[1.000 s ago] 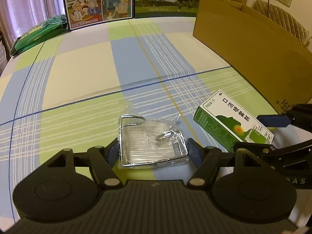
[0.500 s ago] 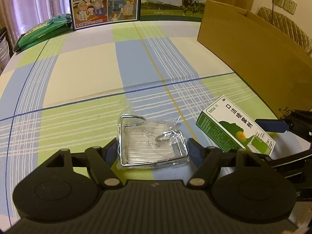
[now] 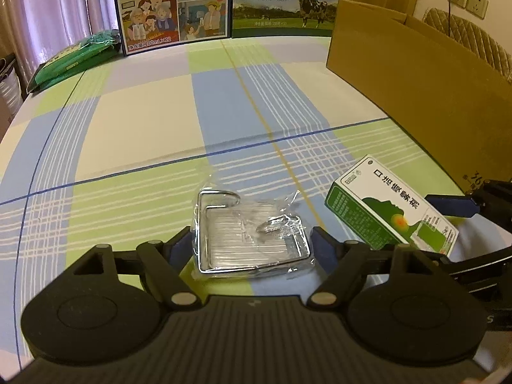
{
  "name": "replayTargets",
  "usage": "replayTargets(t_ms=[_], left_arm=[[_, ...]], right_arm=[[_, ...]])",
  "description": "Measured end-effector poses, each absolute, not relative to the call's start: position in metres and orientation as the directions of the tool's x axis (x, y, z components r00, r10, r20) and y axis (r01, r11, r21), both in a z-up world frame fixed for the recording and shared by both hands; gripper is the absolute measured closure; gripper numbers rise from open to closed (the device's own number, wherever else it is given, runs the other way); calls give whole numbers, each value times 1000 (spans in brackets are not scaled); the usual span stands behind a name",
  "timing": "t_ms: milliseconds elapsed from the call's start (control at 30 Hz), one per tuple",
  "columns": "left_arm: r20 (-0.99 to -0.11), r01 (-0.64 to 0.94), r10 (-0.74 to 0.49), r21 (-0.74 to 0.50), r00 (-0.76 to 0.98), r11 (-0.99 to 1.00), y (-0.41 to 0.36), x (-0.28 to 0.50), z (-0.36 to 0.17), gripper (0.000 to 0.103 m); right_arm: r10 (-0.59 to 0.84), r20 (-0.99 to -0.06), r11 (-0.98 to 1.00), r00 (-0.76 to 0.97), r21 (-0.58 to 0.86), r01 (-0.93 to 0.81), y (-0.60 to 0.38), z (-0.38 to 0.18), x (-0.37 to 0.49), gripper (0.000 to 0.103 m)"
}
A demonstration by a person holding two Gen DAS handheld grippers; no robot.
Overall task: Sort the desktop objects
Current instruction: 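Grasp the green mouth-spray box with the right tool, then carry the metal rack and spray box over the cardboard box with both tools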
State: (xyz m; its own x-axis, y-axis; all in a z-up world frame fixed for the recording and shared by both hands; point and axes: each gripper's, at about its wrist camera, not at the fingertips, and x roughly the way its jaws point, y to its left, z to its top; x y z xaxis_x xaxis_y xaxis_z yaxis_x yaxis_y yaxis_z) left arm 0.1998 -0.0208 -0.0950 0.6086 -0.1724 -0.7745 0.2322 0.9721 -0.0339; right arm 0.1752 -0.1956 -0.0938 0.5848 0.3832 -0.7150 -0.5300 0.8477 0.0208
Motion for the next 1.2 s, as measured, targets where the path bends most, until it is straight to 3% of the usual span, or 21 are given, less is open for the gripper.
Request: replayTargets(t_ms=[500,833,1200], left_arm=[[-786,234,-172,-36,593,972,-21,201,-97,37],[-781,233,-182,-48,598,971,-21,201,-93,37],[-779,247,-194,-52,596,968,-23,201,-91,37]], right_arm=[[392,-709,845,586,25,-535,-190,-98,179,36],[375,-715,853,589,18,-522,-183,-100,185,50],[362,-714,871,599,31,-490,-188,-95,177,50]])
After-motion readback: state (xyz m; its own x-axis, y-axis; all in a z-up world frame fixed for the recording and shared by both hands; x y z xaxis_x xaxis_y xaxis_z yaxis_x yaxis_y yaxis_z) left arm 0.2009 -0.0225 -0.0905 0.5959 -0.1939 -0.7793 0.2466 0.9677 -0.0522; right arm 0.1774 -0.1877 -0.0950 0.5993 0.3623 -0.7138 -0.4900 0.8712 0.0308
